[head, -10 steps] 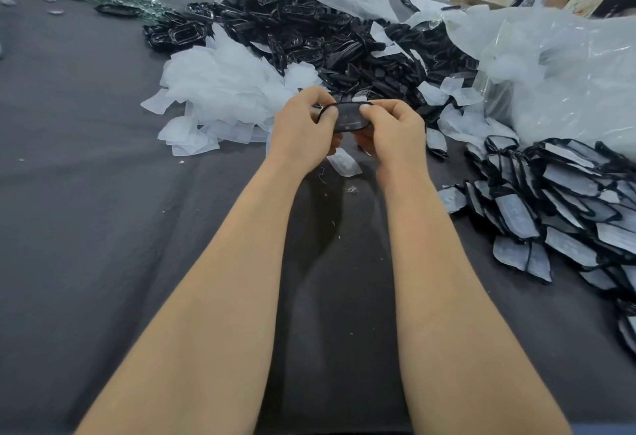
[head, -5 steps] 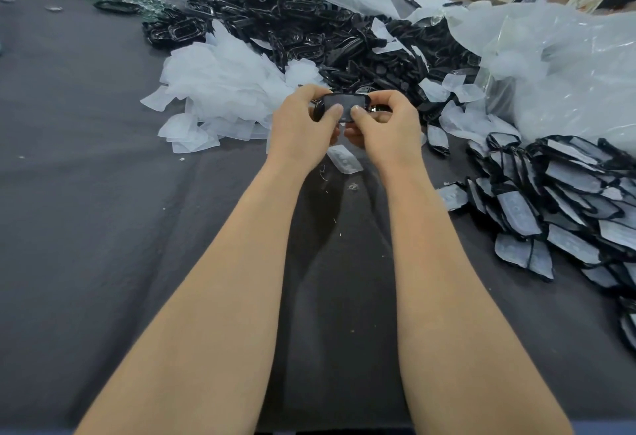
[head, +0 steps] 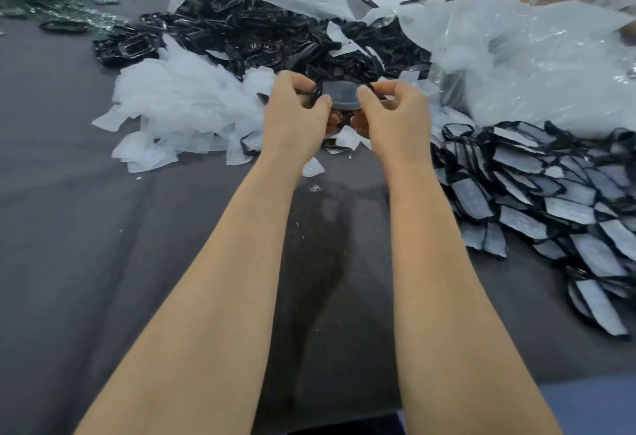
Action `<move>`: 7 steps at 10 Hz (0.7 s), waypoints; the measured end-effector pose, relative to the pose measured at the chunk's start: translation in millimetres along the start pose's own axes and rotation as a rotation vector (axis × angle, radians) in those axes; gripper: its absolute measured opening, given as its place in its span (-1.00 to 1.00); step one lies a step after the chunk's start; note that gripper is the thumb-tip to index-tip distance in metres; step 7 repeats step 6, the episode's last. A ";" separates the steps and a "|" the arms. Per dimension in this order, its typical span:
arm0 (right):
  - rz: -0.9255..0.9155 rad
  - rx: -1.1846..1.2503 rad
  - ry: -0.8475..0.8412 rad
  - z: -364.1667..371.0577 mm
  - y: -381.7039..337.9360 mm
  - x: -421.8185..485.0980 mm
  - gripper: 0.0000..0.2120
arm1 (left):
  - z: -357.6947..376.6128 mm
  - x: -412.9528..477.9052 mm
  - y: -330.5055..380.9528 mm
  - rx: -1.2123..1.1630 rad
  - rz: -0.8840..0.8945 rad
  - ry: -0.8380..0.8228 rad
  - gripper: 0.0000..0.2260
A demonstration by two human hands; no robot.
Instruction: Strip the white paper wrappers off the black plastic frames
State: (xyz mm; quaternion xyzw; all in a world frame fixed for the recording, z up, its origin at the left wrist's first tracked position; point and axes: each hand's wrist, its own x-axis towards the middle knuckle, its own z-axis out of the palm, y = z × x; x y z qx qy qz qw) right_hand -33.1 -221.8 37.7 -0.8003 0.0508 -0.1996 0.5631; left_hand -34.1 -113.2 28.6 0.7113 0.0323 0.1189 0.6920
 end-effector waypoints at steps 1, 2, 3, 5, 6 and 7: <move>-0.005 -0.106 0.216 -48.4 0.0 10.2 -0.91 | 47.2 -4.3 19.3 0.141 0.100 -0.112 -0.83; 0.031 -0.185 0.384 -103.5 8.9 14.1 -0.95 | 102.0 -15.6 36.5 0.273 0.236 -0.194 -0.89; 0.090 -0.346 0.494 -149.0 22.6 12.5 -0.86 | 155.6 -26.8 42.9 0.454 0.280 -0.257 -0.81; 0.270 -0.605 0.503 -176.9 48.8 12.2 -0.80 | 202.4 -43.3 27.6 0.861 0.287 -0.256 -0.76; 0.287 -0.653 0.563 -173.6 51.1 12.9 -0.74 | 201.4 -41.5 26.6 0.797 0.338 -0.196 -0.74; 0.287 -0.653 0.563 -173.6 51.1 12.9 -0.74 | 201.4 -41.5 26.6 0.797 0.338 -0.196 -0.74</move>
